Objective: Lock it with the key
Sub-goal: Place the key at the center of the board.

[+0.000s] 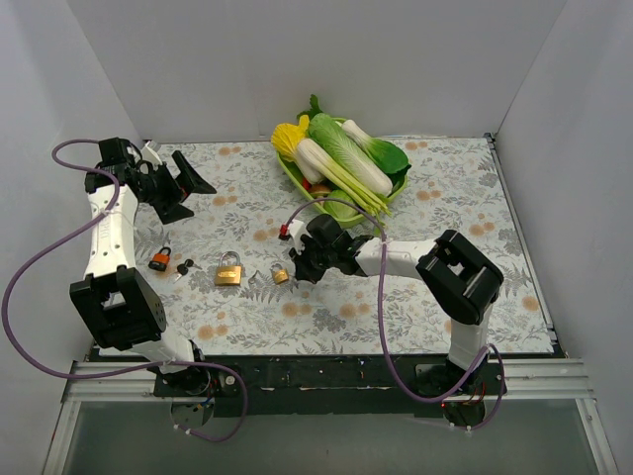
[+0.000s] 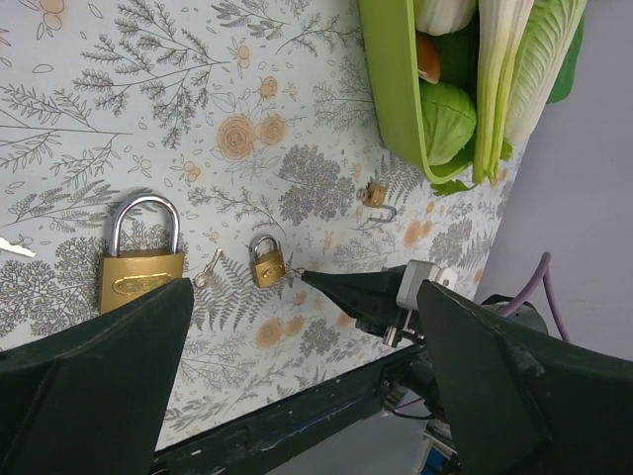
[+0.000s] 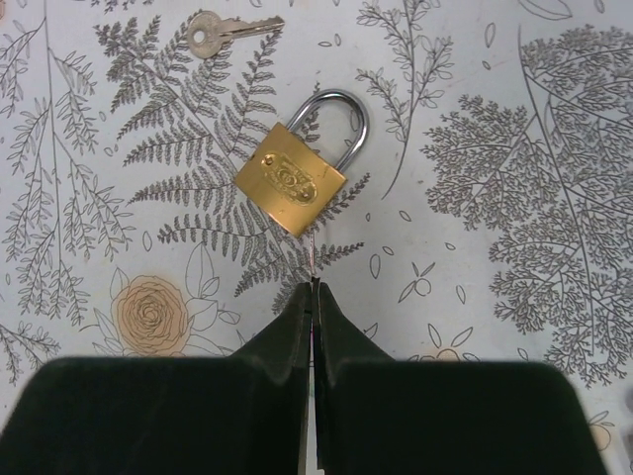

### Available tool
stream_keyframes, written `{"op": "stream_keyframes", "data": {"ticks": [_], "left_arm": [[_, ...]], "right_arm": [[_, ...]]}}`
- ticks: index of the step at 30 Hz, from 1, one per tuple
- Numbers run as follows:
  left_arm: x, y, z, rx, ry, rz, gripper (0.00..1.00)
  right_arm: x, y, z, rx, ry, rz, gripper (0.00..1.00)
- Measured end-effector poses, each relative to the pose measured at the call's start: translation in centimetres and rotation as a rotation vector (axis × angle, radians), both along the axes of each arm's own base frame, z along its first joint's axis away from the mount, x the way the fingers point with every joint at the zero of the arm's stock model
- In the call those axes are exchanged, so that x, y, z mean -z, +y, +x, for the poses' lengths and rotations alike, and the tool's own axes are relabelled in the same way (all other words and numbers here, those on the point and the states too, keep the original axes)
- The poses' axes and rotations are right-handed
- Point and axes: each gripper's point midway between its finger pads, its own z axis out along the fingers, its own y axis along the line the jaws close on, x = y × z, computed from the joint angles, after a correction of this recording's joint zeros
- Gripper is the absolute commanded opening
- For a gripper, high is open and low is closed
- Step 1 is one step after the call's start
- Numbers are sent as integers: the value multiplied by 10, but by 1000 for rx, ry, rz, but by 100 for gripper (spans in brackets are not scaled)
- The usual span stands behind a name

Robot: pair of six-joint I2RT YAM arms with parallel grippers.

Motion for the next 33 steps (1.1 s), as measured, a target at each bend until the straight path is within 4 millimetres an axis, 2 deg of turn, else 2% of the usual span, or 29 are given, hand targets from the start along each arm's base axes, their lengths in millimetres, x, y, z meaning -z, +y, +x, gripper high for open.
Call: {"op": "stream_keyframes", "data": {"ticks": [12,33], "left_arm": [[-1,0,2,-3,-8,0,98],[-1,1,3,-5,-13,0,98]], "right_arm": [[5,-9,12,102,-22,-48,1],[5,4,-13,-27,-37,-43,1]]}}
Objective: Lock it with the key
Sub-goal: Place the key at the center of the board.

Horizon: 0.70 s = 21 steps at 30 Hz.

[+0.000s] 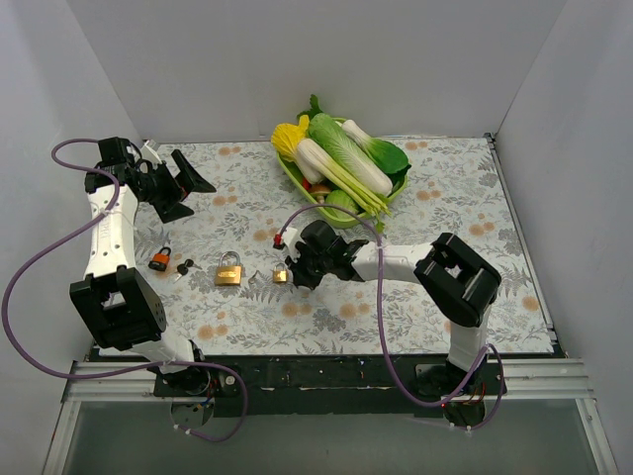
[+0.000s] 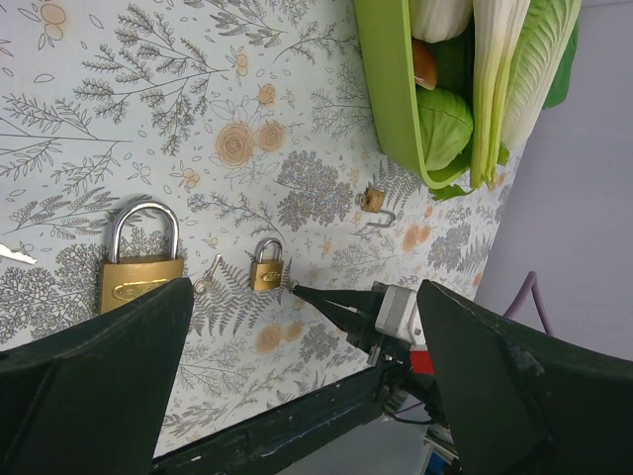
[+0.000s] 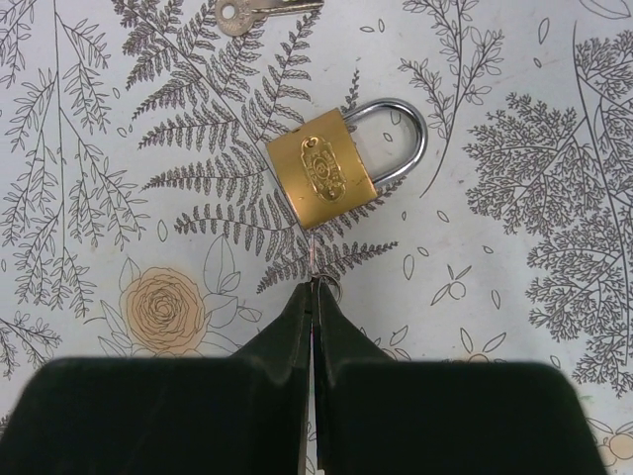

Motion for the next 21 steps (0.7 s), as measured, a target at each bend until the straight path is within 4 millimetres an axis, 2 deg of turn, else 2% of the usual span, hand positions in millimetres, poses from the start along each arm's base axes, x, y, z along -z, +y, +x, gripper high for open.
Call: {"op": "stream_keyframes", "data": {"ticks": [12,21], "left_arm": [[2,0,1,2,6,-6,98],[2,-1,1,8,5,-13,98]], "right_arm": [[1,1,-5,-20,2,0,1],[1,-13,12,80,26,-7,1]]}}
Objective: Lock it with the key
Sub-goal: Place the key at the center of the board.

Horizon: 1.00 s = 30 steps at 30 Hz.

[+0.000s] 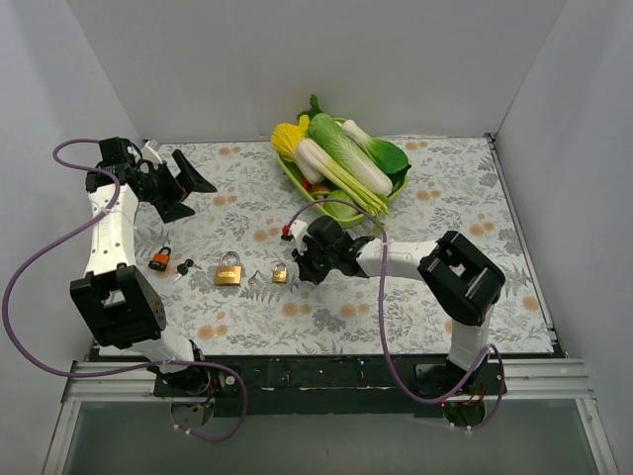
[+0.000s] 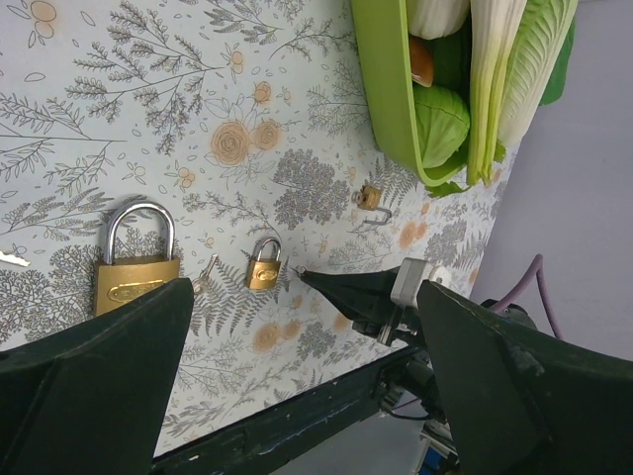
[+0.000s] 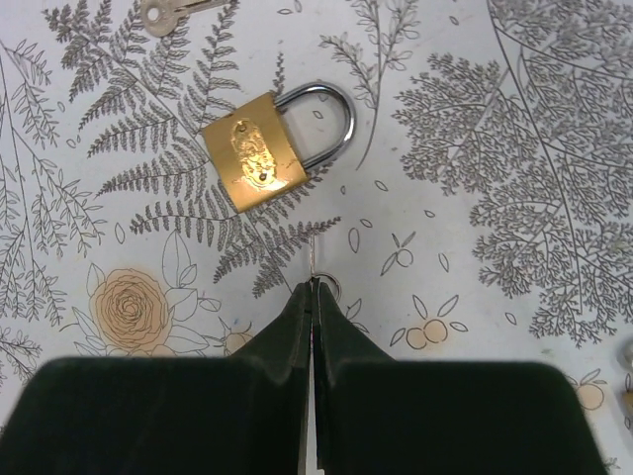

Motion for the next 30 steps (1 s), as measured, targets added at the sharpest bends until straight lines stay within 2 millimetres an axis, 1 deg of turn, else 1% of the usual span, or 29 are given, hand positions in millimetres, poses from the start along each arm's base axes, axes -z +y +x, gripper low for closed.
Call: {"op": "stream_keyframes", "data": {"ticks": [4,10,11,12,13,14,17,20,23,24,25,26,27,30], "left_arm": [[0,0,0,1,0,-2,98],[0,0,0,1,0,-2,98],[0,0,0,1,0,-2,98],[0,0,0,1,0,-2,98],[0,0,0,1,0,-1,98],[0,0,0,1,0,-1,98],[0,0,0,0,0,-2,98],[0,0,0,-2,2,-3,98],[0,0,0,-2,2,-3,98],[0,0,0,-2,2,-3,98],[0,0,0,-2,2,-3,98],[0,0,0,-2,1,-3,98],[0,0,0,-1,1,-3,98],[0,-1,1,3,-2,-4,98]], "right_arm": [[0,-4,5,65,37,8,1],[0,-3,4,150,106,22,1],[0,-4,4,163,114,23,7],[0,-4,4,173,121,23,10],[0,-3,4,184,130,26,15],[-1,-3,4,192,136,26,23],[-1,-4,4,216,154,22,36],[-3,-2,6,223,154,21,45],[-10,1,10,217,140,27,46],[-12,1,12,211,129,28,48],[-14,2,14,201,115,30,51],[-16,2,16,191,100,31,57],[-19,0,18,171,77,26,58],[-27,-10,23,128,19,3,71]]}}
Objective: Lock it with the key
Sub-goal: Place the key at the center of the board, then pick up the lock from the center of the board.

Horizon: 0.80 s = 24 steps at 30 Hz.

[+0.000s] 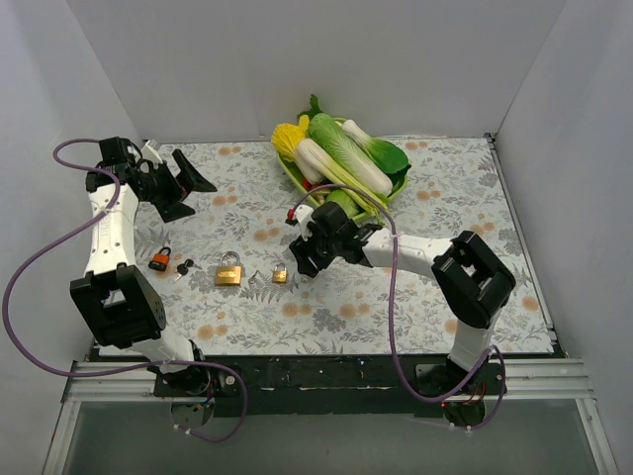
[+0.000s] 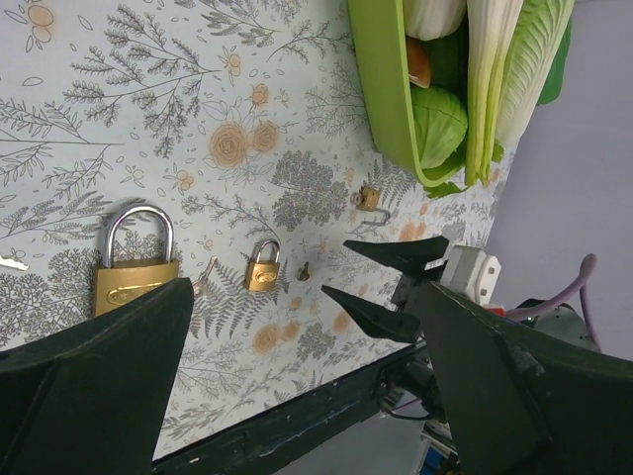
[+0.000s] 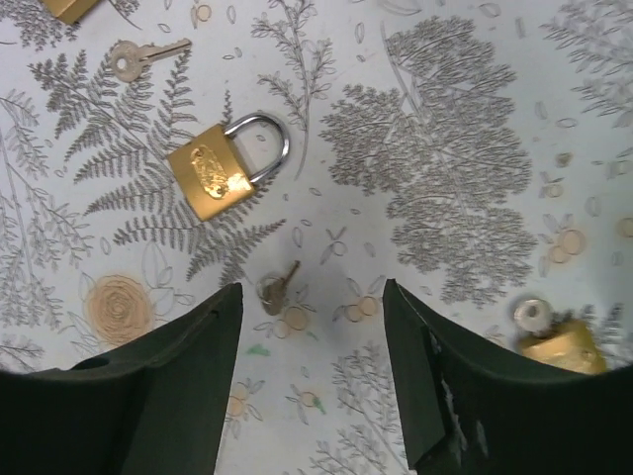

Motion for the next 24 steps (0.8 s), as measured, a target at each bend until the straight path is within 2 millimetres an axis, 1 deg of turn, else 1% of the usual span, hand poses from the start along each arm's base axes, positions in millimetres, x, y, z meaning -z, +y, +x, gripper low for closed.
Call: {"op": "stream_keyframes", "data": {"ticks": [1,2,7,12,15,24], "left_arm": [[0,0,0,1,-2,0,98],[-1,0,1,1,-6,0,98],[-4,-1,4,7,-26,-8,98],[-5,-2,4,11,-30,-14,98],[-5,-3,4,15,-31,-20,98],[-7,-4,5,18,-36,-29,98]], "right_arm": [[-3,-4,4,-16,-23,-11,80],[-7,-8,9,-30,-49,-23,81],[-18,-34,41,-111,-156,-78,82],[-20,-65,64,-205,-223,-158,79],[-14,-76,67,-255,-240,-199,79],[19,-82,68,-343,-248,-274,78]]}}
